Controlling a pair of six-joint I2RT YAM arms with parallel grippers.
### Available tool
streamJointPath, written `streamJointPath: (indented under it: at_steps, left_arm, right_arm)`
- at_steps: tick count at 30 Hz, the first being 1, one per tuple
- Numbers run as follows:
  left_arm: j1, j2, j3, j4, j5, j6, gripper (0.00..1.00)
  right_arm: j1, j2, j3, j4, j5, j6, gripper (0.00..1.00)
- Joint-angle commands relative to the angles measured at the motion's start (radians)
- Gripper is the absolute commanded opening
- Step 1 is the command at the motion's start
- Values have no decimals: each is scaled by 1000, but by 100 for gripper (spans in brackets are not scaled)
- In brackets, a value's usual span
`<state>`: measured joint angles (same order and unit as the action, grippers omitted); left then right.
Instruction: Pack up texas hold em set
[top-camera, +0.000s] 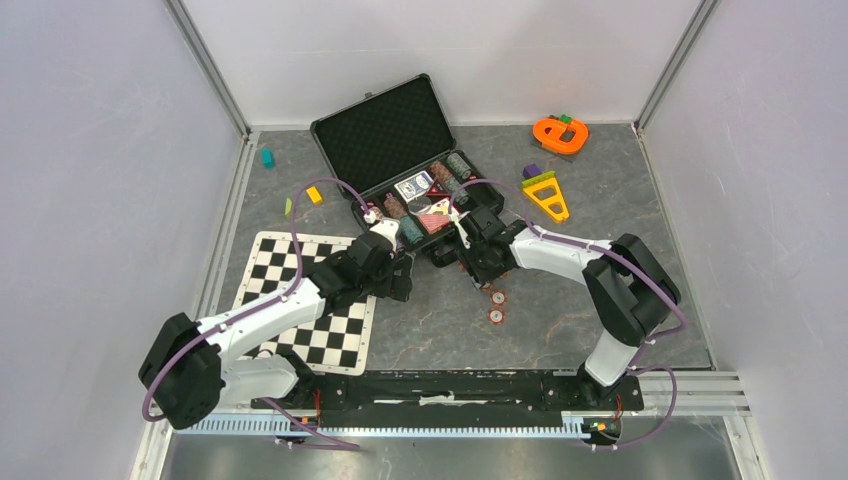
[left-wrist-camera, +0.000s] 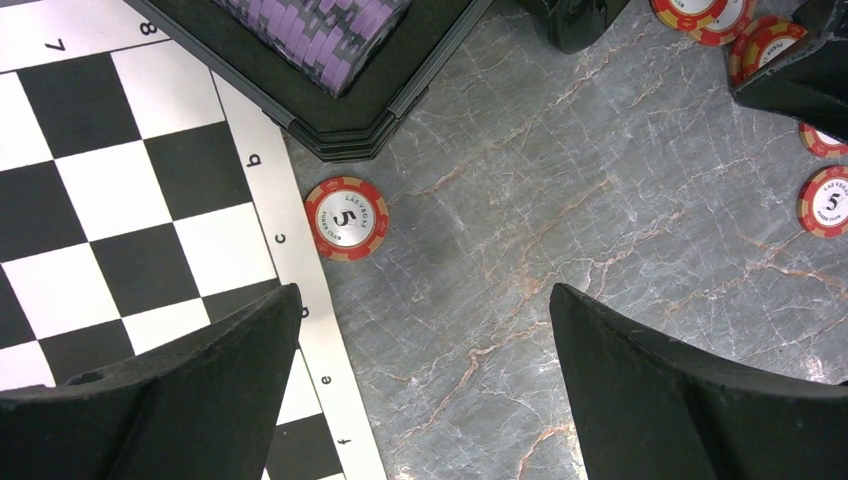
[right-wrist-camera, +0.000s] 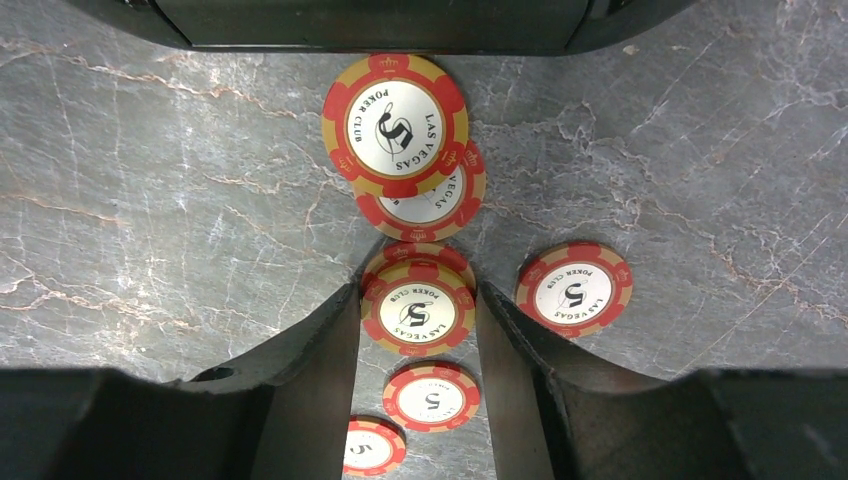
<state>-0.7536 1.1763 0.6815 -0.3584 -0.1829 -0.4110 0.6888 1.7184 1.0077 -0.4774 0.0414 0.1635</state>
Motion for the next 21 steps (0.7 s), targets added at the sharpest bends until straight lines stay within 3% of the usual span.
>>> streamJointPath:
  at_steps: [1,4,10,21]
  left_arm:
    - [4,-34,29,21,-25,-1,100]
    - [4,-33,32,19,-22,1,100]
    - [5,-24,35,25,-10,1,100]
    - [5,-32,38,22,-1,-2,100]
  right_arm:
    - [-6,56,-29,6,8,19,51]
    - [-7,52,-30,2,23,16,52]
    - [-6,31,-35,10,-6,10,42]
    - [-6,-72,19,-33,-13,21,39]
